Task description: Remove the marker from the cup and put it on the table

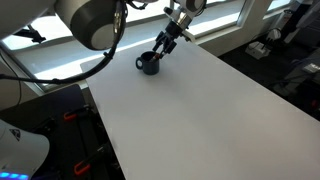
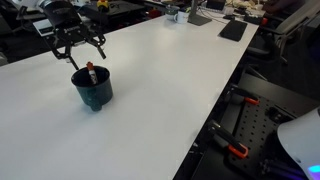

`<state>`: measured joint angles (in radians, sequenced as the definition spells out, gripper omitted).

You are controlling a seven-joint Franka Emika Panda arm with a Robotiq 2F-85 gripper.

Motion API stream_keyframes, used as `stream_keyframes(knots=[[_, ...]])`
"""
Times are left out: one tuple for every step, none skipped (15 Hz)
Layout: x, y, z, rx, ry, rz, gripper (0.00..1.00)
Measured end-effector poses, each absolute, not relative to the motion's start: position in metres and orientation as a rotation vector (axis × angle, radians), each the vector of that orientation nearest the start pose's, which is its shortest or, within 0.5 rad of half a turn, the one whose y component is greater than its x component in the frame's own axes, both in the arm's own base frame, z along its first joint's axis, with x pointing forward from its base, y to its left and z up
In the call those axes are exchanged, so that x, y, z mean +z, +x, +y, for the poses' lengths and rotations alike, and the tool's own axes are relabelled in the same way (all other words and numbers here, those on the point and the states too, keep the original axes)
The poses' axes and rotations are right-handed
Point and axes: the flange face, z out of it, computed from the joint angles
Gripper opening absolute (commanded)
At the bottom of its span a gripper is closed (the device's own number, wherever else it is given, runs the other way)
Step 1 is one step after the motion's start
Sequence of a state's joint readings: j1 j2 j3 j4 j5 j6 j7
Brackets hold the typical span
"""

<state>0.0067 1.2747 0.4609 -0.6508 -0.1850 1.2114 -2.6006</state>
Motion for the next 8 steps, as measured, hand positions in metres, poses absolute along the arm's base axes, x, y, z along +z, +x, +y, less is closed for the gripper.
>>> stream_keyframes(knots=[[0.1804,0.7026,0.1517,0.007,-0.291,-2.419,0.82],[0.1796,0.7025,0.1516,0.007,-0.291,-2.417,0.70],[0.1792,0.7024,0.1515,0.007,-0.291,-2.417,0.63],[0.1788,0.7024,0.1514,0.007,-0.291,-2.416,0.53],[0.1786,0.7024,0.1512,0.007,-0.291,-2.416,0.45],[0.1785,0.7024,0.1510,0.007,-0.292,-2.416,0.38],[0.1785,0.7024,0.1507,0.007,-0.292,-2.416,0.29],[0.1785,0.7025,0.1504,0.007,-0.293,-2.416,0.22]])
